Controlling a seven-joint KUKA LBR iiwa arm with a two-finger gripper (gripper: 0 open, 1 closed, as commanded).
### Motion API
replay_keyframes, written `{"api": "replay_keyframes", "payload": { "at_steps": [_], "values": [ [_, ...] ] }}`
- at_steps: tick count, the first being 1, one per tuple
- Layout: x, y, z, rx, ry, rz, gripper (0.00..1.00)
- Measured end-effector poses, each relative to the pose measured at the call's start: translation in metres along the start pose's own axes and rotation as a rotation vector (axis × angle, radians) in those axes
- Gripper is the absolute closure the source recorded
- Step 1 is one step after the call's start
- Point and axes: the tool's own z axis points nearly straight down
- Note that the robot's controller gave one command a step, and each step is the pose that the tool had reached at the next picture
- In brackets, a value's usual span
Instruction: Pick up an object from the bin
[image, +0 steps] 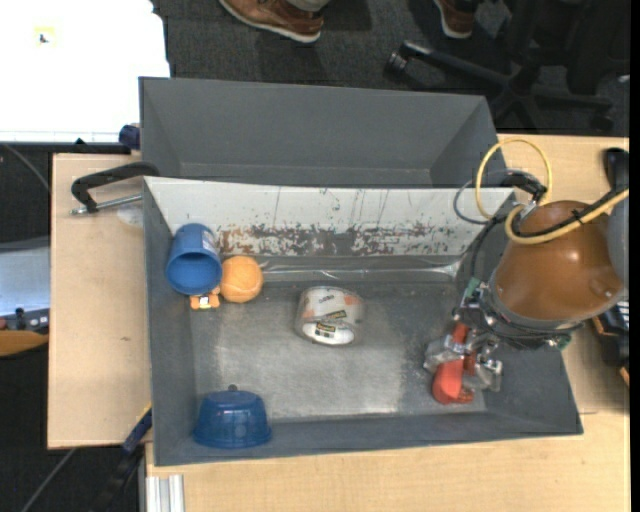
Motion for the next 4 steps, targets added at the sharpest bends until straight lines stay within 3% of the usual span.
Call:
{"api": "replay_keyframes", "payload": {
  "at_steps": [4],
  "values": [
    [-0.001, 0.001, -0.023, -0.003, -0.001, 0.001, 1.0]
  ]
}}
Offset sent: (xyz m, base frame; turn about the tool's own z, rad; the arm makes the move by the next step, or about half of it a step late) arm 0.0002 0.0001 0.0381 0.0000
